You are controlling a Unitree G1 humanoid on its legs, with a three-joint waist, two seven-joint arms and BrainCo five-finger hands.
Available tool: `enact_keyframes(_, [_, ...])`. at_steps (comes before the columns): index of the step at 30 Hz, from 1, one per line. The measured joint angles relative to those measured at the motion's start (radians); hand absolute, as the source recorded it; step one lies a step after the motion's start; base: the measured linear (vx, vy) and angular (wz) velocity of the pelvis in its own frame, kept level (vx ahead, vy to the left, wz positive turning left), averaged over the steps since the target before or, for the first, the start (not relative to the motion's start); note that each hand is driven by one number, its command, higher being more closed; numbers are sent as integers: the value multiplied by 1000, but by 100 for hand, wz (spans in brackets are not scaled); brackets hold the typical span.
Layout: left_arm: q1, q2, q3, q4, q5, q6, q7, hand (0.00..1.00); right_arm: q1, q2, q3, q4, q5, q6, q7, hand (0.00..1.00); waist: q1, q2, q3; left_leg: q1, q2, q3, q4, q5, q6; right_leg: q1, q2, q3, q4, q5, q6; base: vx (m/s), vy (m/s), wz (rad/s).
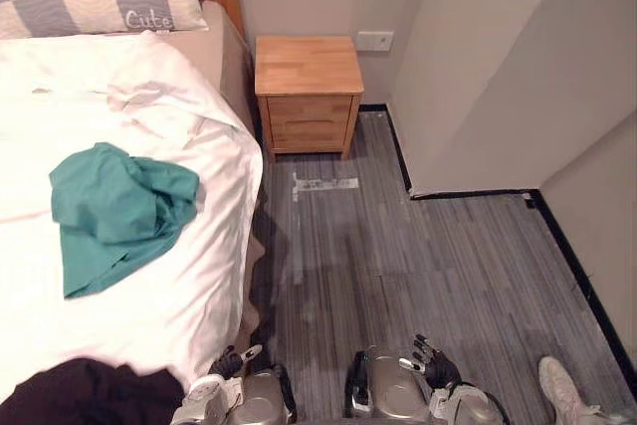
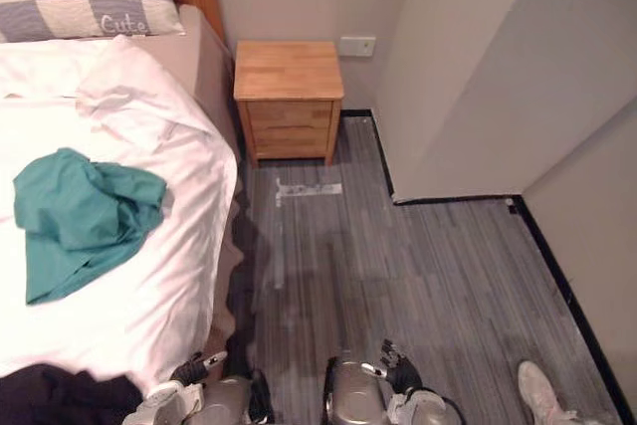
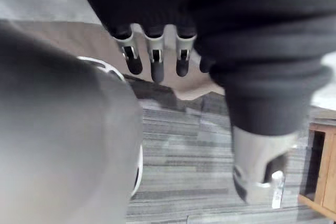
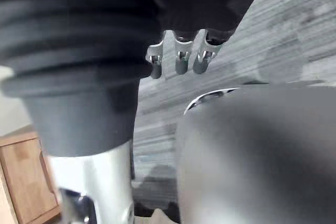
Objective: Tidy the bed and pick cloth on bed and put in laundry
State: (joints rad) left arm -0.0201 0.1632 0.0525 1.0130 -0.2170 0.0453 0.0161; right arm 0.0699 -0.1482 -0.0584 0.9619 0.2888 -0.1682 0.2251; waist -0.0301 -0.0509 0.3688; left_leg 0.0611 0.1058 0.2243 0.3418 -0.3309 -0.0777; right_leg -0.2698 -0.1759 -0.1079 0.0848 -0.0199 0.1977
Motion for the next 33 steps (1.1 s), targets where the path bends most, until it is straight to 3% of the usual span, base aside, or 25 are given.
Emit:
enact_keyframes(1, [3, -1, 8, 0, 24, -6, 0, 0, 7, 2, -2, 3, 3, 2, 2, 0, 0, -1, 0, 19, 3, -28, 22, -32, -10, 11, -5, 23, 11, 5, -7, 580, -327, 86])
enact_keyframes(2, [5, -4, 7, -2, 71, -14, -6, 0, 4, -14, -11, 4, 20, 13, 17, 0, 0, 19, 3, 47, 38, -67, 46, -72, -11, 19, 19, 28, 82, 72, -62, 442, -273, 68])
enact_keyframes(3, [7, -11, 7, -2, 89, -16, -13, 0, 2, -26, -15, 2, 28, 20, 22, 0, -5, 46, 0, 57, 66, -84, 46, -87, -7, 13, 41, 19, 132, 75, -74, 582, -331, 75])
enact_keyframes(4, [28, -27, 7, -3, 106, -19, -23, 0, 10, -47, -16, -2, 27, 26, 26, 0, -9, 89, -21, 78, 102, -102, 32, -94, 28, 7, 75, -11, 194, 56, -112, 635, -294, 62])
enact_keyframes(5, [41, -45, 28, -5, 103, -39, -34, 0, -6, -57, -16, -6, 26, 26, 30, 0, -7, 109, -26, 24, 120, -131, 220, -33, 52, 6, 89, -35, 238, 33, -147, 743, -375, 75])
enact_keyframes(6, [42, -49, 37, -22, 94, -63, -50, 0, -21, -69, -13, -19, 25, 20, 40, 0, -8, 128, -27, -101, 161, -165, 453, 121, 63, 49, 106, -61, 247, 9, -184, 606, -311, 55])
enact_keyframes(7, [45, -50, 35, -30, 92, -73, -54, 0, -23, -71, -12, -37, 24, 20, 43, 0, -2, 137, -23, -143, 172, -188, 533, 209, 64, 81, 115, -70, 236, -6, -197, 535, -295, 42])
enact_keyframes(9, [56, -47, 35, -63, 88, -93, -64, 0, -33, -62, -10, -109, 23, 14, 42, 0, 17, 132, -14, -219, 163, -199, 651, 169, 13, 173, 117, -87, 212, -43, -234, 470, -188, 11])
enact_keyframes(11, [66, -39, 0, -94, 86, -115, -65, 0, -45, -56, -10, -222, 24, 6, 32, 0, 28, 119, -9, -251, 115, -111, 522, 114, 1, 278, 102, -121, 149, -61, -228, 534, -188, 27])
enact_keyframes(13, [73, -41, -18, -114, 76, -145, -72, 0, -56, -55, -8, -337, 22, -2, 23, 0, 28, 112, -8, -271, 87, 110, 272, 123, 16, 363, 92, -183, 72, -77, -218, 466, -133, 68])
enact_keyframes(15, [72, -41, -43, -118, 65, -156, -82, 0, -60, -80, -8, -445, -4, -1, -11, 0, 25, 107, -10, -269, 75, 425, 108, 173, 82, 424, 91, -262, 54, -121, -191, 523, -71, 100])
enact_keyframes(16, [72, -44, -45, -118, 58, -159, -82, 0, -68, -96, -8, -483, -6, 1, -18, 0, 23, 107, -10, -268, 69, 498, 73, 190, 103, 435, 94, -290, 70, -151, -179, 482, -28, 103])
enact_keyframes(17, [72, -47, -47, -118, 48, -158, -81, 0, -91, -119, -9, -535, -7, 2, -22, 0, 23, 109, -11, -264, 58, 538, 29, 217, 136, 440, 100, -317, 117, -206, -160, 557, 31, 89])
enact_keyframes(18, [72, -45, -48, -117, 18, -141, -80, 0, -133, -139, -9, -573, -12, 4, -23, 0, 26, 107, -11, -249, 52, 538, 18, 173, 247, 436, 93, -333, 209, -281, -135, 446, 39, 73])
enact_keyframes(19, [63, -34, -44, -118, 6, -136, -80, 0, -163, -138, -10, -580, -13, 4, -23, 0, 27, 76, -6, -251, 41, 532, 44, 151, 263, 422, 65, -337, 283, -317, -116, 528, 24, 65])
enact_keyframes(20, [53, -24, -39, -118, -6, -119, -71, 0, -218, -149, -5, -599, -17, 8, -23, 0, 33, 42, -11, -253, 31, 521, 75, 116, 261, 358, 12, -343, 473, -335, -89, 341, -16, 48])
enact_keyframes(21, [50, -17, -39, -118, -13, -117, -63, 0, -245, -151, 0, -608, -18, 8, -22, 0, 36, 30, -11, -250, 28, 507, 88, 103, 262, 317, -16, -339, 586, -313, -83, 443, -37, 69])
enact_keyframes(22, [50, -10, -40, -114, -32, -103, -53, 0, -289, -163, 11, -648, -31, 6, -21, 0, 35, 20, -10, -231, 19, 458, 103, 78, 253, 234, -61, -321, 796, -289, -109, 364, -46, 79])
enact_keyframes(24, [52, -9, -39, -94, -75, -91, -38, 0, -336, -202, 40, -707, -55, 7, -22, 0, 38, 21, -10, -180, 12, 350, 96, 67, 246, 202, -63, -312, 874, -326, -134, 433, -122, 130])
enact_keyframes(27, [61, 15, -30, -73, -118, -83, -42, 0, -426, -270, 70, -855, -55, 2, -47, 0, 34, 24, -11, -101, -1, 116, 11, 75, 180, 136, 42, -159, 620, -333, -150, 414, -273, 210])
enact_keyframes(29, [61, 27, -25, -60, -114, -83, -42, 0, -443, -317, 57, -981, -101, 3, -91, 0, 22, 17, -15, -109, -23, -71, -21, 97, 145, 79, 110, 72, 433, -278, -119, 285, -350, 260])
enact_keyframes(30, [63, 37, -17, -50, -93, -82, -42, 0, -447, -335, 46, -1042, -142, 26, -127, 0, 9, 0, -27, -131, -44, -176, -20, 106, 114, 76, 120, 200, 327, -219, -78, 224, -328, 258])
enact_keyframes(31, [66, 46, -15, -48, -80, -81, -43, 0, -450, -337, 39, -1060, -157, 39, -140, 0, 6, -15, -35, -143, -65, -214, -12, 109, 85, 80, 114, 241, 268, -175, -64, 310, -439, 271])
enact_keyframes(32, [83, 78, -7, -53, -65, -79, -43, 0, -467, -330, 34, -1058, -180, 55, -157, 0, 20, -78, -67, -168, -110, -283, 14, 101, 40, 81, 71, 281, 166, -23, -46, 311, -506, 210])
enact_keyframes(33, [76, 64, 11, -50, -63, -71, -38, 0, -529, -340, 41, -1007, -203, 60, -157, 0, 44, -38, -56, -189, -73, -334, 48, 94, 3, 85, 89, 203, 205, -44, -93, 293, -474, 184])
